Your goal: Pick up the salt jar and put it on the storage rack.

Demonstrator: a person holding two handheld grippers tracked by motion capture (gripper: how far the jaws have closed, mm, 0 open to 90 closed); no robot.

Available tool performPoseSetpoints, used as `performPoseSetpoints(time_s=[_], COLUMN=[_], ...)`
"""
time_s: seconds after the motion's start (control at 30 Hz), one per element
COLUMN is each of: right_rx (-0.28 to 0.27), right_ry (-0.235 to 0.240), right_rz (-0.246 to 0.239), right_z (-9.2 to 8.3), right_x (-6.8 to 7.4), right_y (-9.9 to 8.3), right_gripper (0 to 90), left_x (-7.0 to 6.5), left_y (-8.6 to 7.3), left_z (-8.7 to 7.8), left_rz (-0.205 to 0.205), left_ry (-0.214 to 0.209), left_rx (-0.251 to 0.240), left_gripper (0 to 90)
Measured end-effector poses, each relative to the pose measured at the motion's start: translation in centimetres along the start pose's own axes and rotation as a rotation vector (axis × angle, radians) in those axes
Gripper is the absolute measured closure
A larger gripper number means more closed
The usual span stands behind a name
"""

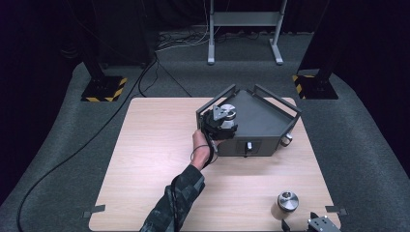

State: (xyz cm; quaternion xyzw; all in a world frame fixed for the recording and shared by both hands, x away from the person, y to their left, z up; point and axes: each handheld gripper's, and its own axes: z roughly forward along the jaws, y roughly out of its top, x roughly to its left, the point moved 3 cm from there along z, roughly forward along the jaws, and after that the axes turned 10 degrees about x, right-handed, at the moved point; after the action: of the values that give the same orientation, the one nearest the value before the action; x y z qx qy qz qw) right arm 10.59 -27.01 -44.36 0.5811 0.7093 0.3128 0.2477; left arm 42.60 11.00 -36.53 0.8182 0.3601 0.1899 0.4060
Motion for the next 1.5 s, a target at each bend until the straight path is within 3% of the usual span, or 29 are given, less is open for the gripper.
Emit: performPoseSetpoints(time_s=[0.43, 0.63, 0.77, 0.93, 1.2, 1.37, 1.5], right_rx=[-0.003, -0.007, -0.008, -0.012, -0.009, -0.014, -0.024], right_ry=[0.001, 0.001, -0.002, -0.004, -0.009, -0.010, -0.007], right_rz=[-0.003, -0.004, 0.001, 0.004, 0.004, 0.006, 0.000], right_z=[0.0, 0.0, -0.1, -0.2, -0.1, -0.1, -0.1], right_x=[0.1, 0.1, 0.0, 0.0, 0.0, 0.0, 0.0], right_y=[0.0, 0.0, -0.1, -0.1, -0.1, -0.2, -0.3], right_gripper=[0.0, 0.0, 0.0, 0.0, 0.0, 0.0, 0.0], left_x=[-0.6, -1.0, -0.8, -0.6, -0.6, -0.6, -0.5], left_y=[0.4, 0.6, 0.5, 0.0, -3.0, -6.3, -9.4], left_z=[0.0, -0.2, -1.0, -2.2, -4.8, -6.7, -7.8], left_rz=[0.010, 0.010, 0.003, -0.009, -0.002, -0.006, -0.022], left_ry=[0.028, 0.031, 0.014, 0.021, 0.051, 0.069, 0.099], left_rx=[0.019, 0.041, 0.039, 0.060, 0.039, 0.022, 0.056], left_gripper=[29.9, 15.3, 7.8, 0.4, 0.2, 0.1, 0.1])
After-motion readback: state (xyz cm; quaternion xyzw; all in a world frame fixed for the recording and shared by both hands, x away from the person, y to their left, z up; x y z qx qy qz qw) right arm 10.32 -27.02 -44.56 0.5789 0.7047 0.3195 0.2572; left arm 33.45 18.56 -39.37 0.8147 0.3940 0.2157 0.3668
